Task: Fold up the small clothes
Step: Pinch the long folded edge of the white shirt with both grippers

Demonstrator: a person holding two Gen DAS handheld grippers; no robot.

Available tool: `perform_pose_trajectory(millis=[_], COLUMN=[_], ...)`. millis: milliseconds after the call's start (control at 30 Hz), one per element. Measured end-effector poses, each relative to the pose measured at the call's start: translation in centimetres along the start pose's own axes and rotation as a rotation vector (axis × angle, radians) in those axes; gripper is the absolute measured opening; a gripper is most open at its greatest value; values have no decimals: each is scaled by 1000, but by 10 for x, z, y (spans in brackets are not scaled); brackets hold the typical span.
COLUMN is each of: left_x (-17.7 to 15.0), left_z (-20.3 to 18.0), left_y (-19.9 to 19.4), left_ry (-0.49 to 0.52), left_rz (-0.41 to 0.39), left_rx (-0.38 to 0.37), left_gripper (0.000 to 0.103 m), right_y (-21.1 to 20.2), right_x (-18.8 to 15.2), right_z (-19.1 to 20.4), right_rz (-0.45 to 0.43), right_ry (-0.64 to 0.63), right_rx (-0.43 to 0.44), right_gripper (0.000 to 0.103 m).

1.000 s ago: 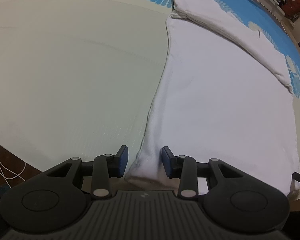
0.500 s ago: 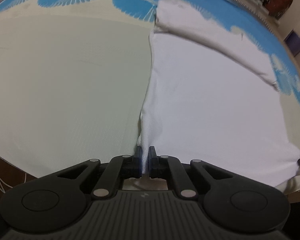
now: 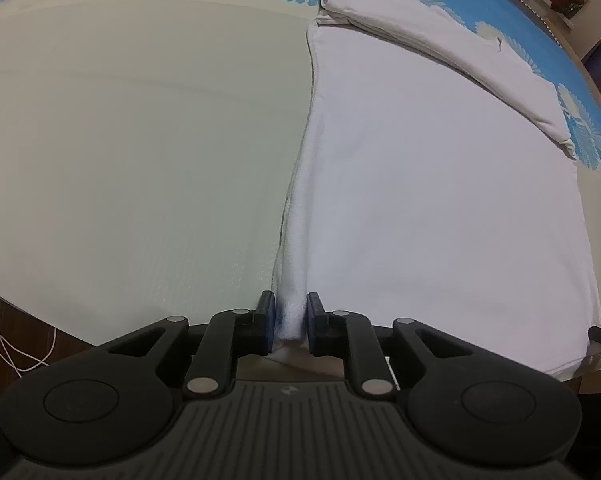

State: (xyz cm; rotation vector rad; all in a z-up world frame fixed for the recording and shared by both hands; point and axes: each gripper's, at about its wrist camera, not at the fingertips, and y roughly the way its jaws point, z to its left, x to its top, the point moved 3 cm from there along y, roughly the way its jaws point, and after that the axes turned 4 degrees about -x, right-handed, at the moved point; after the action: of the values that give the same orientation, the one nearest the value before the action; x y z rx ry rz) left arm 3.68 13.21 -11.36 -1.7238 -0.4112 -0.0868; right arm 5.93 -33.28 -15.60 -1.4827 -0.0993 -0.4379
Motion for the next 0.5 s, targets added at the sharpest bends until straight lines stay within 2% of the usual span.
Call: perform_pose_trajectory(millis=[67,233,400,500], left_x=[1,4,5,4], left_z=[-3,-8,-11,-12], left_y=[2,4,7,7], left_ry=[6,12,21,29], left_rz=[3,3,3,0], left_rx=[10,17,20,25], left_gripper=[22,22,22,18], right_y=[0,3,4,3], right_x=[-1,-3,-4,-4], right_z=[2,8,11,13], right_rz=[-1,-4,-5,-6], right_ry=[-15,-65,-85,-109], right_rx=[-5,-11,-12,-8], right_gripper=[18,29,30,28])
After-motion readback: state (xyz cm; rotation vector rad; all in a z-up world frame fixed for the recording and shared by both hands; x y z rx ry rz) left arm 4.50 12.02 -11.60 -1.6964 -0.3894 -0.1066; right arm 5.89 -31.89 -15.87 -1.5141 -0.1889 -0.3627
